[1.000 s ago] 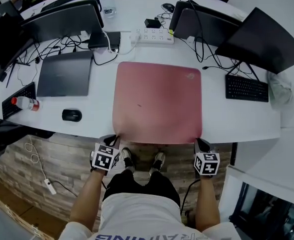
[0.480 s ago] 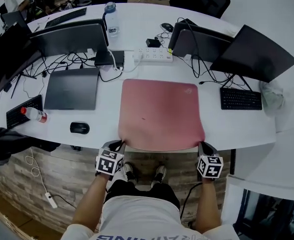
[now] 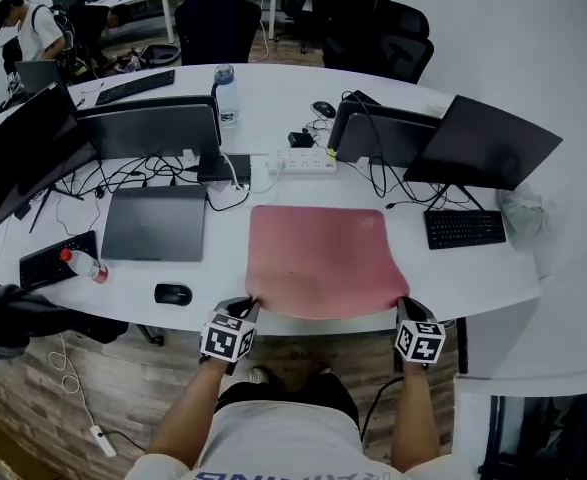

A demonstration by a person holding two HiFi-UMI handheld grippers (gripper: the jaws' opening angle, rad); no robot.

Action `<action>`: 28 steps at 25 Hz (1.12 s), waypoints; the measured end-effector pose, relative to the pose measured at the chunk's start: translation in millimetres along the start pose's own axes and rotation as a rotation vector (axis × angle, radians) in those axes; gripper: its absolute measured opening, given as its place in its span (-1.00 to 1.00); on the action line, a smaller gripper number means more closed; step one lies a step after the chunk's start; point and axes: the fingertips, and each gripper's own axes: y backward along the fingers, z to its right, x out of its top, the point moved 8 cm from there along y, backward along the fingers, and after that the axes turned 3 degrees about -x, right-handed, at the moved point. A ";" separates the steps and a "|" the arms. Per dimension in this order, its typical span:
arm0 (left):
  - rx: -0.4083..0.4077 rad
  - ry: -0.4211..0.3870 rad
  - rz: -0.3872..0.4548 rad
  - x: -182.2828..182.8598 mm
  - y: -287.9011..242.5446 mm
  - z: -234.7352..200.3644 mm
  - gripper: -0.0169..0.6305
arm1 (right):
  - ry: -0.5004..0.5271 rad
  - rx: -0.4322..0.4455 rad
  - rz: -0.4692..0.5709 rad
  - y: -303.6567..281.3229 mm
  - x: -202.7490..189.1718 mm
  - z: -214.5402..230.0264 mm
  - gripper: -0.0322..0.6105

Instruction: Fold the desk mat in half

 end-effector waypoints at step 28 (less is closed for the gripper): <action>0.245 0.156 0.060 94.1 -56.6 -29.6 -0.86 | 0.081 0.276 0.033 -129.6 101.1 27.2 -0.78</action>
